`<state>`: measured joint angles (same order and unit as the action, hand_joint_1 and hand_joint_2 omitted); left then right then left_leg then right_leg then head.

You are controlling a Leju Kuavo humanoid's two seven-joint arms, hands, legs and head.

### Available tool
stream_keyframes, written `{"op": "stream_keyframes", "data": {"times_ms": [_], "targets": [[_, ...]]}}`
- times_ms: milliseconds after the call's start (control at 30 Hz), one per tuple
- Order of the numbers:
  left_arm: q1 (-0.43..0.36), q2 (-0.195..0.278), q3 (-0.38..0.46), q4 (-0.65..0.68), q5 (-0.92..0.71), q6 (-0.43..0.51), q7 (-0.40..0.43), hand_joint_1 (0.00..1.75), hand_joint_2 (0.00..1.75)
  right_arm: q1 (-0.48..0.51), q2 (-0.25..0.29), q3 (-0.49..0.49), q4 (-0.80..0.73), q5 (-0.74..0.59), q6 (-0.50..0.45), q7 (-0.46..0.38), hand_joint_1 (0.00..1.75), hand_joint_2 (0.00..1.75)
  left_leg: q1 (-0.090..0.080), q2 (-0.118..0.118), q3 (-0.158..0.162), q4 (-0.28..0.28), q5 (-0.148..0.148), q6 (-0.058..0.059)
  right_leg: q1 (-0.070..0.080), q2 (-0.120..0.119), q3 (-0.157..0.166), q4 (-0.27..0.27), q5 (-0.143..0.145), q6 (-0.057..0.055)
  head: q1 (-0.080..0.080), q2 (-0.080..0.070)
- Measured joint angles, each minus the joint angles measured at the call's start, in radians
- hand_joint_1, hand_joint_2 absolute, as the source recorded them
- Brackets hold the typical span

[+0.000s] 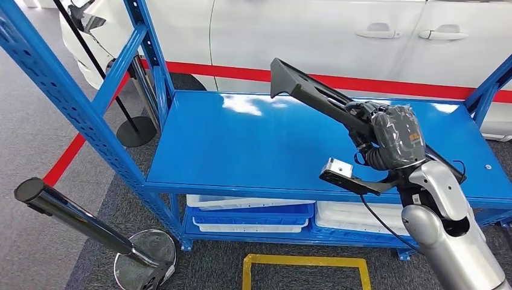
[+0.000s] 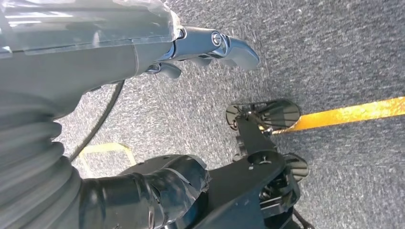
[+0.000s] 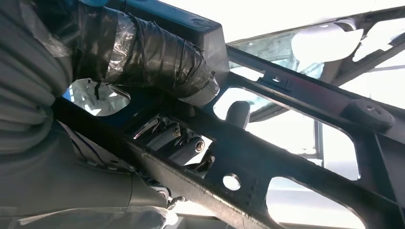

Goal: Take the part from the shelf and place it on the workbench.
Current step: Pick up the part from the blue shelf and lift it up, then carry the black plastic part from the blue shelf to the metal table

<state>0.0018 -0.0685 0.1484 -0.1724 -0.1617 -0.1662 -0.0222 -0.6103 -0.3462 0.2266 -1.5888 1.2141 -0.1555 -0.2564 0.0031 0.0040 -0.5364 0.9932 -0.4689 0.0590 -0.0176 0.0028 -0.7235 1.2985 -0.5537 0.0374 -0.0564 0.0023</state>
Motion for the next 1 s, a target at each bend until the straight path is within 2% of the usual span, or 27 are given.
{"op": "stream_keyframes", "data": {"times_ms": [33, 100, 133, 167, 233, 300, 367, 433, 467, 500, 533, 567, 633, 667, 700, 767, 800, 833, 867, 933, 967, 1000], "targets": [[0.0, -0.001, 0.0, 0.0, -0.002, -0.001, 0.0, 0.0, 1.75, 0.002, -0.004, 0.0, -0.006, 0.001, -0.002, 0.0, 1.75, 1.75, 0.0, -0.001, -0.002, 0.005, -0.002, -0.002, -0.002, 0.0, 0.021, -0.041, 0.032, 0.001, 0.0, 0.0], [-0.001, -0.002, 0.0, 0.0, -0.004, -0.001, 0.0, 0.0, 1.75, 0.002, -0.01, -0.001, -0.017, 0.002, -0.006, 0.0, 1.75, 1.75, 0.0, -0.002, -0.008, 0.018, -0.01, -0.008, -0.003, -0.001, 0.089, -0.173, 0.088, -0.001, 0.0, 0.0], [-0.002, -0.002, 0.0, 0.0, -0.005, -0.002, 0.0, 0.0, 1.75, 0.001, -0.012, -0.002, -0.022, 0.002, -0.008, 0.0, 1.75, 1.75, 0.0, -0.003, -0.012, 0.024, -0.012, -0.013, 0.0, -0.001, 0.114, -0.221, 0.1, -0.005, 0.0, 0.0], [-0.003, -0.002, 0.0, 0.0, -0.006, -0.003, 0.0, 0.0, 1.75, 0.002, -0.014, -0.002, -0.026, 0.003, -0.008, 0.0, 1.75, 1.75, -0.001, -0.003, -0.017, 0.029, -0.013, -0.017, 0.003, -0.001, 0.126, -0.247, 0.1, -0.009, 0.0, 0.0], [-0.002, -0.002, 0.0, 0.0, -0.01, -0.005, 0.001, 0.0, 1.75, 0.003, -0.017, -0.003, -0.032, 0.003, -0.01, 0.0, 1.75, 1.75, -0.002, -0.004, -0.024, 0.033, -0.009, -0.027, 0.005, 0.0, 0.124, -0.255, 0.098, -0.018, 0.0, 0.0], [-0.002, -0.001, 0.0, 0.0, -0.015, -0.006, 0.002, 0.0, 1.75, 0.003, -0.018, -0.003, -0.038, 0.004, -0.012, 0.0, 1.75, 1.75, -0.001, -0.004, -0.033, 0.049, -0.025, -0.038, 0.001, -0.002, 0.12, -0.262, 0.105, -0.031, -0.001, 0.0], [-0.003, -0.001, -0.001, 0.0, -0.021, -0.008, 0.004, 0.0, 1.75, 0.003, -0.018, -0.002, -0.044, 0.003, -0.018, -0.002, 1.75, 1.75, 0.002, -0.004, -0.065, 0.128, -0.086, -0.048, -0.002, -0.009, 0.113, -0.267, 0.114, -0.045, -0.002, 0.0], [-0.003, -0.001, -0.003, 0.0, -0.027, -0.011, 0.005, 0.0, 1.75, 0.003, -0.018, -0.002, -0.047, 0.001, -0.023, -0.004, 1.75, 1.75, 0.006, -0.004, -0.115, 0.258, -0.155, -0.057, 0.0, -0.019, 0.101, -0.266, 0.121, -0.054, -0.003, 0.0], [-0.003, -0.001, -0.003, 0.0, -0.031, -0.012, 0.006, 0.0, 1.75, 0.004, -0.018, -0.002, -0.047, 0.0, -0.024, -0.005, 1.75, 1.75, 0.008, -0.004, -0.131, 0.302, -0.169, -0.06, 0.001, -0.024, 0.095, -0.265, 0.124, -0.055, -0.003, 0.0], [-0.003, -0.001, -0.003, 0.0, -0.034, -0.013, 0.007, 0.0, 1.75, 0.004, -0.018, -0.002, -0.047, -0.001, -0.025, -0.006, 1.75, 1.75, 0.009, -0.004, -0.129, 0.311, -0.163, -0.062, 0.002, -0.029, 0.089, -0.263, 0.128, -0.055, -0.003, 0.0], [-0.003, -0.001, -0.003, 0.0, -0.036, -0.013, 0.007, 0.0, 1.75, 0.004, -0.018, -0.002, -0.047, -0.002, -0.025, -0.006, 1.75, 1.75, 0.01, -0.002, -0.107, 0.28, -0.14, -0.062, 0.002, -0.035, 0.083, -0.26, 0.131, -0.054, -0.003, 0.0], [-0.003, -0.001, -0.003, -0.001, -0.038, -0.013, 0.008, 0.0, 1.75, 0.004, -0.018, -0.002, -0.047, -0.002, -0.025, -0.007, 1.75, 1.75, 0.01, 0.006, -0.069, 0.217, -0.108, -0.061, 0.001, -0.041, 0.078, -0.257, 0.134, -0.051, -0.003, 0.0], [-0.006, 0.0, -0.003, -0.002, -0.039, -0.012, 0.008, 0.0, 1.75, 0.004, -0.018, -0.003, -0.048, -0.002, -0.026, -0.007, 1.75, 1.75, 0.005, 0.036, 0.007, 0.083, -0.068, -0.055, 0.003, -0.056, 0.072, -0.251, 0.14, -0.043, -0.002, 0.0], [-0.007, 0.0, -0.003, -0.002, -0.04, -0.013, 0.007, 0.0, 1.75, 0.004, -0.019, -0.002, -0.049, -0.003, -0.026, -0.008, 1.75, 1.75, 0.001, 0.046, 0.023, 0.045, -0.059, -0.051, 0.004, -0.064, 0.071, -0.25, 0.144, -0.037, -0.002, 0.0], [-0.008, 0.0, -0.003, -0.003, -0.042, -0.013, 0.007, 0.0, 1.75, 0.003, -0.019, -0.002, -0.049, -0.006, -0.025, -0.009, 1.75, 1.75, -0.003, 0.049, 0.025, 0.031, -0.057, -0.046, 0.005, -0.072, 0.07, -0.252, 0.149, -0.031, -0.002, 0.0], [-0.007, 0.0, -0.003, -0.003, -0.045, -0.015, 0.007, 0.0, 1.75, 0.003, -0.019, -0.002, -0.05, -0.015, -0.025, -0.013, 1.75, 1.75, -0.003, 0.032, 0.012, 0.026, -0.04, -0.033, 0.005, -0.084, 0.069, -0.256, 0.158, -0.017, -0.001, 0.0], [-0.006, -0.001, -0.003, -0.003, -0.047, -0.016, 0.008, 0.0, 1.75, 0.003, -0.02, -0.002, -0.05, -0.022, -0.024, -0.015, 1.75, 1.75, -0.001, 0.023, 0.007, 0.021, -0.029, -0.026, 0.004, -0.078, 0.065, -0.251, 0.149, -0.01, -0.001, 0.0], [-0.007, -0.001, -0.003, -0.004, -0.048, -0.017, 0.008, 0.0, 1.75, 0.002, -0.02, -0.002, -0.05, -0.027, -0.024, -0.018, 1.75, 1.75, 0.001, 0.015, 0.0, 0.017, -0.017, -0.017, 0.003, -0.063, 0.057, -0.23, 0.122, -0.005, 0.0, 0.0], [-0.007, -0.001, -0.003, -0.004, -0.049, -0.017, 0.009, 0.0, 1.75, 0.002, -0.022, -0.003, -0.049, -0.032, -0.024, -0.02, 1.75, 1.75, 0.003, 0.007, -0.01, 0.015, -0.005, -0.01, 0.002, -0.042, 0.042, -0.188, 0.081, -0.001, 0.0, 0.0], [-0.008, -0.001, -0.003, -0.005, -0.053, -0.018, 0.01, 0.0, 1.75, 0.003, -0.026, -0.003, -0.049, -0.037, -0.023, -0.022, 1.75, 1.75, 0.0, -0.011, -0.038, 0.018, 0.016, -0.002, 0.002, -0.012, 0.002, -0.059, -0.01, 0.002, 0.001, 0.0], [-0.008, -0.001, -0.003, -0.005, -0.054, -0.018, 0.011, 0.0, 1.75, 0.004, -0.027, -0.003, -0.049, -0.038, -0.023, -0.023, 1.75, 1.75, -0.002, -0.021, -0.053, 0.021, 0.025, -0.002, 0.003, -0.008, -0.009, -0.005, -0.034, 0.002, 0.001, 0.0], [-0.007, -0.001, -0.003, -0.005, -0.056, -0.018, 0.011, 0.0, 1.75, 0.005, -0.028, -0.003, -0.049, -0.038, -0.023, -0.023, 1.75, 1.75, -0.003, -0.033, -0.068, 0.024, 0.033, -0.002, 0.004, -0.006, -0.005, 0.02, -0.037, 0.0, 0.001, 0.0]]}}
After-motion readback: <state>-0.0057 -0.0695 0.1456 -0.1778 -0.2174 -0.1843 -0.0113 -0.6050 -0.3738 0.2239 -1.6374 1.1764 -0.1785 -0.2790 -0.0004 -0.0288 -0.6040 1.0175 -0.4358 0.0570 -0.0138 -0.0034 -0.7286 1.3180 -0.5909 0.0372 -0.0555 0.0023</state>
